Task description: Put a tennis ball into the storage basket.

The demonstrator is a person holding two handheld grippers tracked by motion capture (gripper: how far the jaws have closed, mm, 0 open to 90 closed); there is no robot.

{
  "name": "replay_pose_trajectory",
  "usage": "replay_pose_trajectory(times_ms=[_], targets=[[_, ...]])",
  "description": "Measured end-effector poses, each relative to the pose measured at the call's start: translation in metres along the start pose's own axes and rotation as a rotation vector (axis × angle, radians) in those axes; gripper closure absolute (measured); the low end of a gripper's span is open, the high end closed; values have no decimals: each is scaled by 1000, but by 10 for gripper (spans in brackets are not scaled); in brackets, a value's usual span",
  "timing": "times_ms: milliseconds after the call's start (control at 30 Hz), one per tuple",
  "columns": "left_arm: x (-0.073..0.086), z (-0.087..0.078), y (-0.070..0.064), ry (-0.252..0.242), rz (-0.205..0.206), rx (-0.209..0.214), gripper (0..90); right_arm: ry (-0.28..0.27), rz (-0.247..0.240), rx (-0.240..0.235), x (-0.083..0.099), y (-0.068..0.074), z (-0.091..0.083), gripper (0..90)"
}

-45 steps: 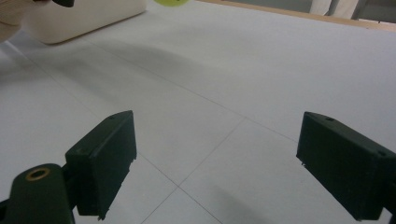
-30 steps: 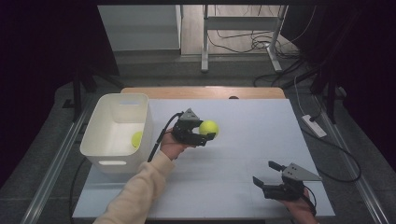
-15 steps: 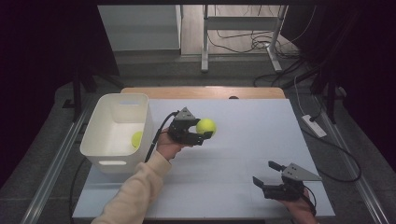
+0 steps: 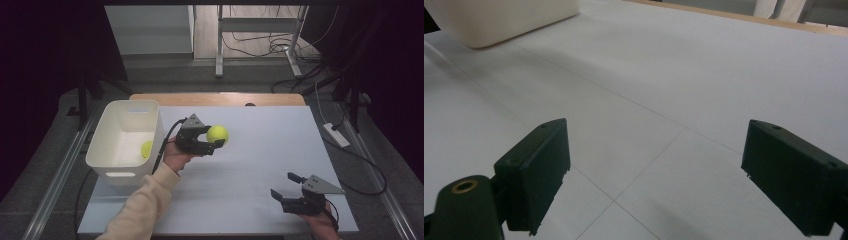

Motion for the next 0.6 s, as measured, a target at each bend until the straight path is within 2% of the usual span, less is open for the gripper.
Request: replay_pose_trajectory(times_ms=[600], targets=[[-6, -21, 9, -54, -25, -20, 281, 1, -2, -1, 0, 0, 1, 123]])
Point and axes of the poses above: each handheld gripper's, and its own axes: z roughly forward along the jaws, x roughly out of its underside, y roughly to its left, the point moved 5 cm from there along z, roughly forward along the jaws, and after that the axes turned 14 degrees about -x, right-handed, at the moved point
